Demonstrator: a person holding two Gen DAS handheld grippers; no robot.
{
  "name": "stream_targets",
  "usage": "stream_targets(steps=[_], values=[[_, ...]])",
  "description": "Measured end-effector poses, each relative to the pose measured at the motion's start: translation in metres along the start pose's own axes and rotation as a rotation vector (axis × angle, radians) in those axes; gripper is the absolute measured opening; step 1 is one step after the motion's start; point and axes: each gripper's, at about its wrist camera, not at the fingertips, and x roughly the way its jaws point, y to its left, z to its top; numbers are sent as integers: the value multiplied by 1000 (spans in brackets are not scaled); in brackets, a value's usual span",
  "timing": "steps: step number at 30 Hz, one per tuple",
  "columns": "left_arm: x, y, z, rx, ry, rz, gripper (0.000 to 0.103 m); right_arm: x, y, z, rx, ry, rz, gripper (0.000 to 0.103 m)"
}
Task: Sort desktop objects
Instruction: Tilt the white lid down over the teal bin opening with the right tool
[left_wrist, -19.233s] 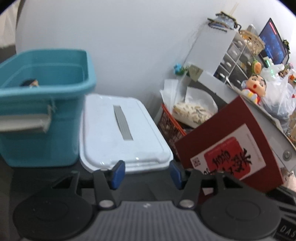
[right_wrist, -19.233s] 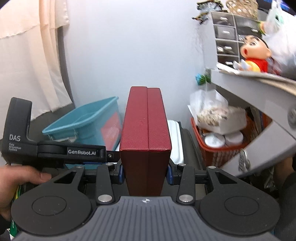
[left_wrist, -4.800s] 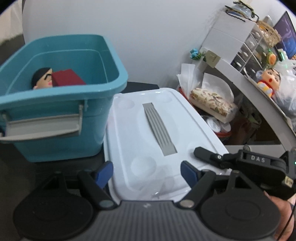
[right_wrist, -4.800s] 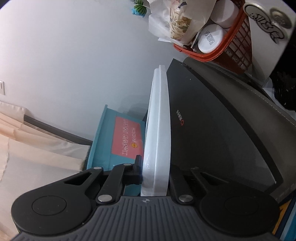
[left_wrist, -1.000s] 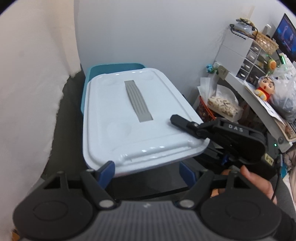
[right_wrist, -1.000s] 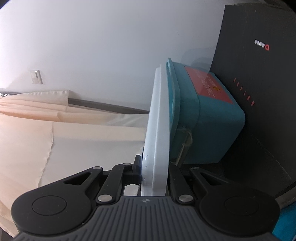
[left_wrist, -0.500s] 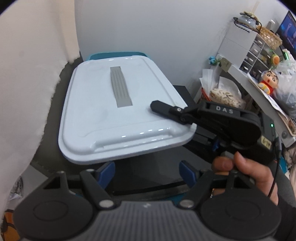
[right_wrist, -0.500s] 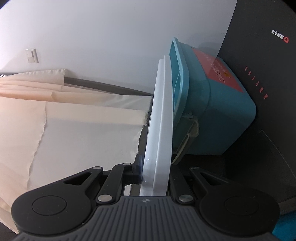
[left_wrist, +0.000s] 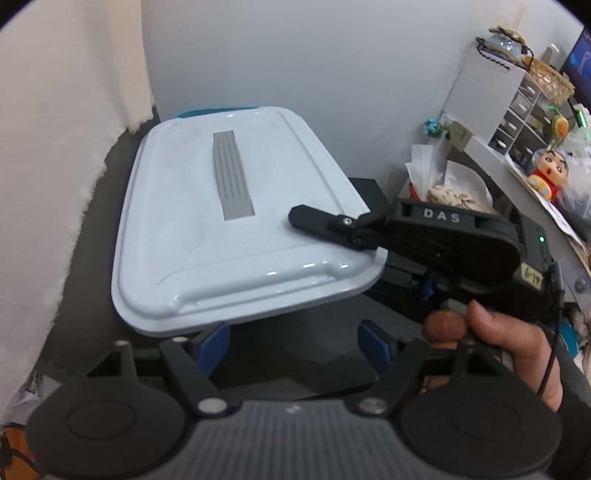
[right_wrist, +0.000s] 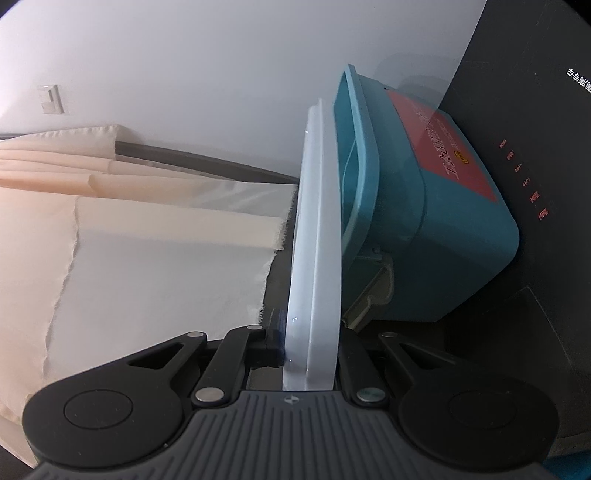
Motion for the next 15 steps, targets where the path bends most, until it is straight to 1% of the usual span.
stream_targets(steps=[4, 11, 15], values=[[3, 2, 3, -5, -10, 7, 80, 2, -5, 2, 9, 15, -16, 9], [6, 7, 6, 4, -8, 5, 80, 7, -12, 5, 53, 22, 0, 9], [5, 9, 4, -5, -10, -11, 80, 10, -16, 5, 80, 16, 9, 9]])
